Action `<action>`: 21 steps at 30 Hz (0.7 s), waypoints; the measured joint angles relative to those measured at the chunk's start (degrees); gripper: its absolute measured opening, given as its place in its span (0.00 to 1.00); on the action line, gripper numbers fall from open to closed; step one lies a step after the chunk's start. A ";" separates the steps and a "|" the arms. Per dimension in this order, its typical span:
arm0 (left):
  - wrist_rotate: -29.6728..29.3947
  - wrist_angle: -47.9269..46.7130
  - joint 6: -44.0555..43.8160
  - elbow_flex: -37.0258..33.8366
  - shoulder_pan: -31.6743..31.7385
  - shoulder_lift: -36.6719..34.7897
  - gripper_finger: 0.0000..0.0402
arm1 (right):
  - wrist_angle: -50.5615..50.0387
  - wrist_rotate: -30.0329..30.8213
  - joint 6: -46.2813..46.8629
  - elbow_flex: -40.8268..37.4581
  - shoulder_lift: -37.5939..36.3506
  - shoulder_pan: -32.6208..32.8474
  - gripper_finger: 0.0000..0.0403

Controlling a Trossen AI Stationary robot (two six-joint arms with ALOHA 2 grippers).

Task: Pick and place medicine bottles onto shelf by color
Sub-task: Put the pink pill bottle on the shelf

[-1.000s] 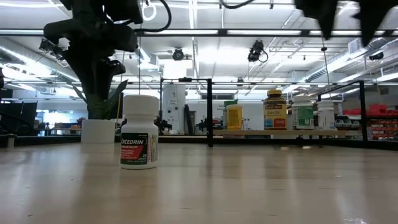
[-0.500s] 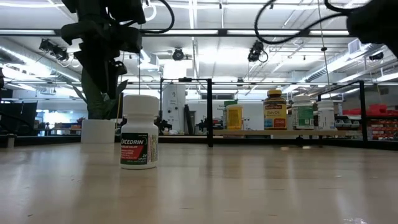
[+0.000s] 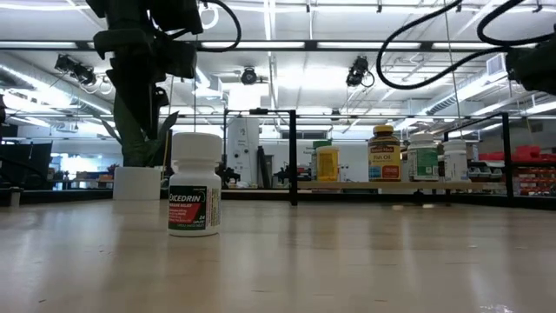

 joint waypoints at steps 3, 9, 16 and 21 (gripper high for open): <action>-0.01 -0.01 -1.03 0.00 -0.43 0.00 0.51 | 2.10 0.79 0.00 -1.39 -0.54 -0.01 0.80; 0.01 -0.02 -2.21 0.00 -1.70 0.00 0.52 | 7.62 0.80 0.20 -4.80 -0.51 -0.03 0.80; -0.02 -0.02 -2.56 0.00 -2.28 0.00 0.50 | 7.91 0.89 0.20 -5.41 -0.51 -0.03 0.76; -0.09 0.00 -2.30 0.00 -2.15 0.00 0.50 | 9.17 0.87 0.20 -5.41 -0.51 -0.03 0.68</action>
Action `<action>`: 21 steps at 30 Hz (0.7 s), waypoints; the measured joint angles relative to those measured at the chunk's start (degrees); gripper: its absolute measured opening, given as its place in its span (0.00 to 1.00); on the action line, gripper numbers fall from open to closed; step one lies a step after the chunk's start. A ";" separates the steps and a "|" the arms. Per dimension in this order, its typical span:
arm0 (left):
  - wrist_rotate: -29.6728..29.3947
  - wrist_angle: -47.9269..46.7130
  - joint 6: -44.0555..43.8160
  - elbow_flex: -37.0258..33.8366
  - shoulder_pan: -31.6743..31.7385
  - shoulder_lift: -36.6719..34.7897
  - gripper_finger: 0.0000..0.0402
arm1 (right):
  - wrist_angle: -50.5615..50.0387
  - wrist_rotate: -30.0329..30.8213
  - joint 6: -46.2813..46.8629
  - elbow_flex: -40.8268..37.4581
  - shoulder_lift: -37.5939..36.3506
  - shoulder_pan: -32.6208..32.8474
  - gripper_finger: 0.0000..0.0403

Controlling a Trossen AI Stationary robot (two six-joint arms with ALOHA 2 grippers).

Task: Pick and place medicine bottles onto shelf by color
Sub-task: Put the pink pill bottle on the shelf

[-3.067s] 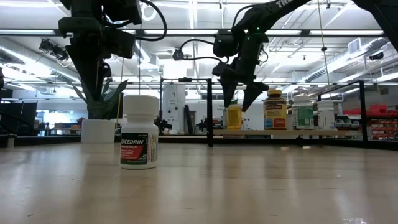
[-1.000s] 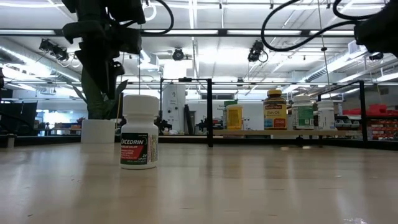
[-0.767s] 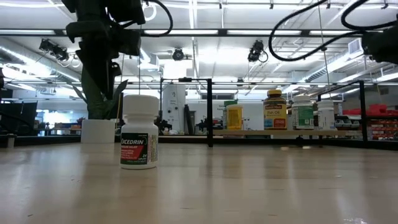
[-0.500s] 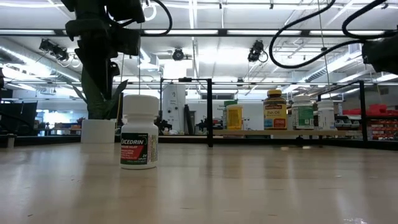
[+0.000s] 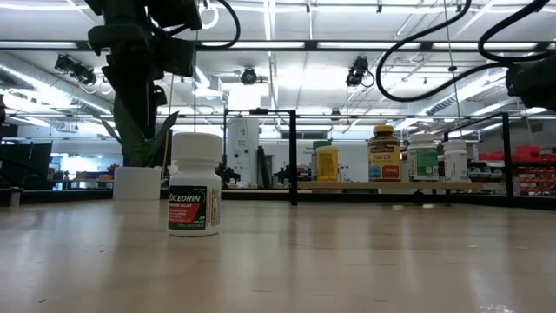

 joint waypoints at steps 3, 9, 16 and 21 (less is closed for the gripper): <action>0.00 0.02 0.15 0.00 -0.01 0.00 0.50 | 0.91 0.00 0.00 0.00 0.02 -0.02 0.61; 0.00 0.04 0.17 0.00 0.00 0.00 0.48 | 1.82 -0.38 0.00 0.00 0.04 -0.12 0.47; 0.00 0.04 0.22 0.00 0.00 0.00 0.48 | 1.81 -1.64 -2.79 0.74 0.04 -3.10 0.47; 0.00 0.04 0.26 0.00 0.00 0.00 0.47 | 0.88 1.31 -10.70 3.14 0.04 -10.02 0.49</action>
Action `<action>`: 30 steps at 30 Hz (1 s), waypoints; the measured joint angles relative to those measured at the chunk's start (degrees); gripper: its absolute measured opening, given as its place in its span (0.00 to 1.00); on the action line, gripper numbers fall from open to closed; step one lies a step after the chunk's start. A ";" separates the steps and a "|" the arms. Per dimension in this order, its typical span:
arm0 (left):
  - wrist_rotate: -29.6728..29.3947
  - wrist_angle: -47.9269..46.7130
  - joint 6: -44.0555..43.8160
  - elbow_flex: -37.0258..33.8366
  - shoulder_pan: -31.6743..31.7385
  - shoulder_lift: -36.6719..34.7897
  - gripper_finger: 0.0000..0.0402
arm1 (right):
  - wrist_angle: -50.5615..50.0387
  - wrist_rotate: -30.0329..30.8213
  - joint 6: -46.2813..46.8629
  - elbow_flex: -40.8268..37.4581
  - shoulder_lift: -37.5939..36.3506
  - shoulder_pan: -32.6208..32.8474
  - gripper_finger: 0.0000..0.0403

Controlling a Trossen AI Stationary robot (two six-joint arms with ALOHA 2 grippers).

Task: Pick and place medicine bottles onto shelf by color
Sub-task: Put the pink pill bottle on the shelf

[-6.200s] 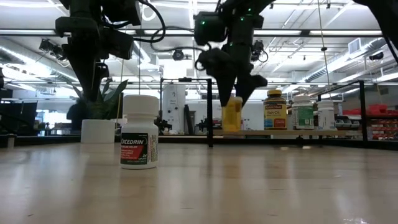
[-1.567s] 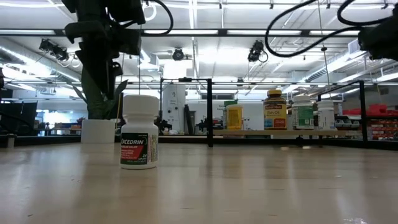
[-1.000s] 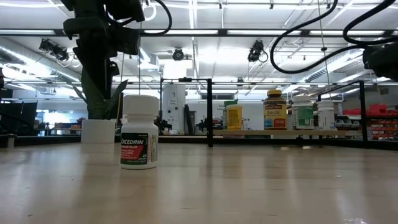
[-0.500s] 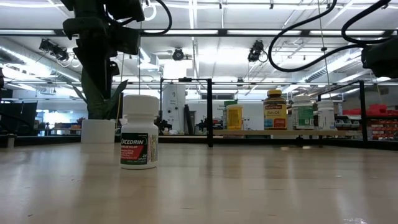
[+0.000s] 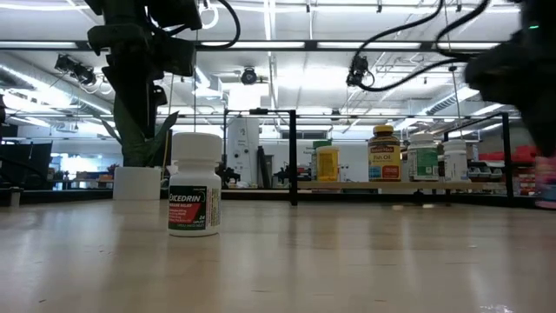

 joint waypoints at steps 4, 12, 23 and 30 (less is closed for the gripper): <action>0.00 0.00 0.00 0.00 0.00 0.00 0.47 | -1.01 3.09 -9.69 2.37 0.00 -8.07 0.46; 0.00 0.00 -0.32 0.00 0.00 0.00 0.46 | -0.99 4.46 -33.75 6.51 0.00 -28.49 0.48; 0.00 -0.02 -1.65 0.00 0.00 0.00 0.45 | -5.27 5.49 -62.70 18.07 4.64 -50.56 0.47; 0.02 -0.23 -3.19 0.00 -0.02 0.02 0.46 | -9.36 5.13 -77.12 27.85 17.23 -55.95 0.47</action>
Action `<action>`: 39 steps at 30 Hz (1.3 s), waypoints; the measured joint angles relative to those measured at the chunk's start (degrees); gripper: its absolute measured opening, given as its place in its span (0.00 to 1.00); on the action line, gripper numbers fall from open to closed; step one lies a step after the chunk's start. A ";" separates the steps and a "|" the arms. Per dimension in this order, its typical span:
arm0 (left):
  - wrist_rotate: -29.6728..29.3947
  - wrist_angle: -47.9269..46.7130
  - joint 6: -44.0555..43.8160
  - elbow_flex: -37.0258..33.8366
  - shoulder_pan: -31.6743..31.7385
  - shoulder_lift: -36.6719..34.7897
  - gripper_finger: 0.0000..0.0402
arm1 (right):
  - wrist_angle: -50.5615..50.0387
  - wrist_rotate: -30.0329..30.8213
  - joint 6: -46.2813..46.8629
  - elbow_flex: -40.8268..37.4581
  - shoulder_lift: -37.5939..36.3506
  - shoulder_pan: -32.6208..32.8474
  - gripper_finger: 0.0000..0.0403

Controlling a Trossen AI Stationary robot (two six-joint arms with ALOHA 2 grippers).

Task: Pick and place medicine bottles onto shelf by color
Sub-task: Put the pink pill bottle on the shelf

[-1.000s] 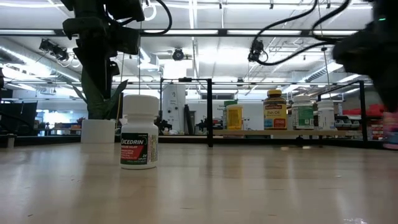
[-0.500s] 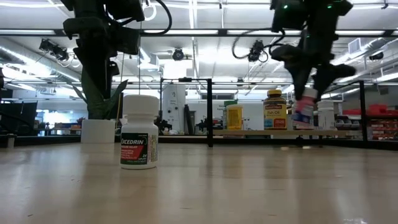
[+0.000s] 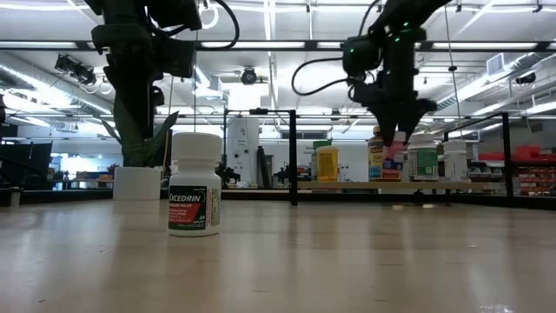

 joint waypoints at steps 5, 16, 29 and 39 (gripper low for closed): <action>0.02 -1.93 -0.94 0.00 -0.09 -0.02 0.45 | -1.41 -2.26 -7.38 3.78 5.10 -3.77 0.48; 0.00 -3.60 -0.97 0.02 -0.07 0.00 0.45 | -8.39 -2.04 -25.96 4.04 3.91 -9.07 0.49; 0.00 -3.55 -0.99 0.02 -0.07 -0.01 0.44 | -8.07 -0.20 -39.96 4.04 3.69 -9.11 0.49; 0.00 -3.53 -1.01 0.02 -0.07 -0.01 0.44 | -12.28 1.10 -48.86 4.04 3.69 -9.11 0.49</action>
